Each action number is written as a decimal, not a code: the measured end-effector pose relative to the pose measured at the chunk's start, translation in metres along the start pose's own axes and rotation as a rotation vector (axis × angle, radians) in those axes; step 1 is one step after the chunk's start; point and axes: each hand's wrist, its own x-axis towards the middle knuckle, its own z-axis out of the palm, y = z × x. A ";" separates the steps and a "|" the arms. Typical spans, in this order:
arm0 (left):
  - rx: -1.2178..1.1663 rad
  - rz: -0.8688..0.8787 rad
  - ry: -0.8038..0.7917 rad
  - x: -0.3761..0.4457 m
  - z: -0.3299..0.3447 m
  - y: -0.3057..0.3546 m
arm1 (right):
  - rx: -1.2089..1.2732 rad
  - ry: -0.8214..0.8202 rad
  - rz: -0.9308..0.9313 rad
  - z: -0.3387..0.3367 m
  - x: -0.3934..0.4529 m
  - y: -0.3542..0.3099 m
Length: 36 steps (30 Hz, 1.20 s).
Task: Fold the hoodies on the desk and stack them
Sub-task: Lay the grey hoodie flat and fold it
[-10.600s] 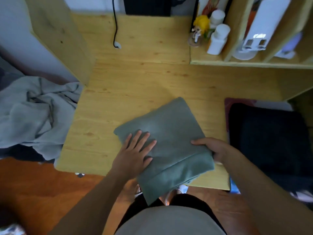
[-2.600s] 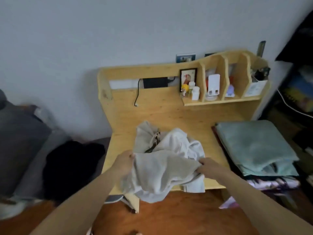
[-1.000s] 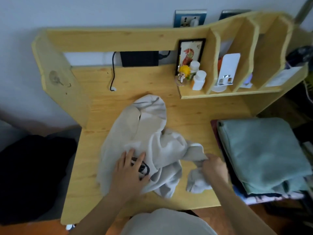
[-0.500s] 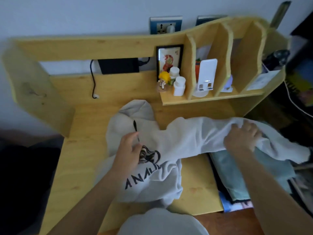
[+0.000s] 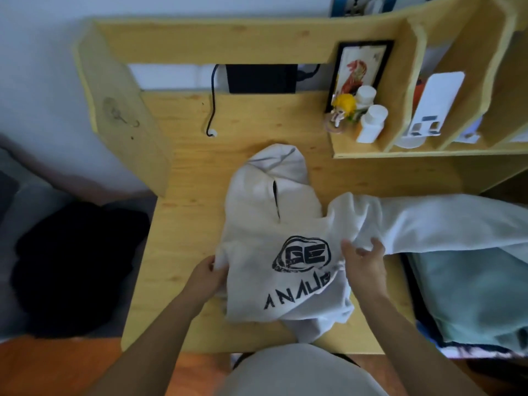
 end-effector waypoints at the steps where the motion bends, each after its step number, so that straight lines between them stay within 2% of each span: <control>1: 0.036 0.023 -0.020 0.001 0.003 0.004 | 0.061 -0.053 0.034 0.007 0.000 -0.010; 3: 0.124 0.095 -0.050 -0.003 0.010 0.017 | 0.018 -0.181 0.114 0.020 -0.004 -0.023; 5: 0.215 0.246 -0.013 -0.011 0.008 0.035 | -0.238 -0.168 0.034 0.022 0.004 -0.029; 7: 0.178 0.383 0.155 -0.017 -0.010 0.059 | -0.361 0.031 -0.060 0.002 0.015 -0.036; 9: 0.101 0.488 0.354 -0.028 -0.036 0.085 | -0.291 0.265 -0.097 -0.026 0.028 -0.041; 10: 0.136 0.577 0.415 -0.037 -0.046 0.100 | -0.247 0.357 -0.102 -0.038 0.030 -0.044; 11: 0.177 0.681 0.399 -0.049 -0.051 0.117 | -0.199 0.425 -0.099 -0.046 0.030 -0.046; 12: 0.133 0.779 0.287 -0.060 -0.050 0.133 | -0.163 0.461 -0.082 -0.050 0.029 -0.048; 13: 0.016 0.805 0.063 -0.069 -0.044 0.144 | -0.140 0.460 -0.050 -0.052 0.028 -0.049; 15: -0.161 0.663 -0.456 -0.082 -0.027 0.155 | -0.124 0.397 0.062 -0.055 0.039 -0.037; 16: -0.139 0.595 -0.609 -0.075 -0.018 0.147 | -0.140 0.348 0.131 -0.059 0.044 -0.031; 17: -0.025 0.558 -0.653 -0.062 -0.010 0.133 | -0.155 0.311 0.193 -0.063 0.050 -0.024; 19: 0.416 0.595 -0.511 -0.025 -0.002 0.096 | -0.240 0.301 0.206 -0.066 0.046 -0.019; 20: 0.697 0.636 -0.429 -0.007 0.001 0.076 | -0.309 0.322 0.105 -0.062 0.035 -0.021; 21: 0.929 0.641 -0.375 0.010 0.005 0.057 | -0.371 0.317 -0.065 -0.056 0.022 -0.025; 23: 1.090 0.706 -0.282 0.026 0.017 0.034 | -0.460 0.172 -0.442 -0.038 -0.003 -0.032; 25: 1.086 0.784 -0.175 0.034 0.031 0.031 | -0.533 -0.079 -0.639 -0.015 -0.017 -0.034; 26: 1.091 0.761 -0.139 0.036 0.037 0.034 | -0.581 -0.190 -0.664 -0.003 -0.016 -0.031; 29: 1.085 0.785 -0.066 0.035 0.045 0.045 | -0.749 -0.386 -0.588 0.020 -0.002 -0.012; 32: 0.959 0.813 -0.078 0.020 0.033 0.063 | -0.806 -0.448 -0.443 0.021 0.017 0.007; 35: 0.403 0.705 0.116 -0.014 -0.008 0.112 | -0.712 -0.385 -0.415 0.024 0.028 0.010; 36: 0.301 0.677 0.200 -0.024 -0.026 0.128 | -0.676 -0.353 -0.427 0.029 0.030 0.007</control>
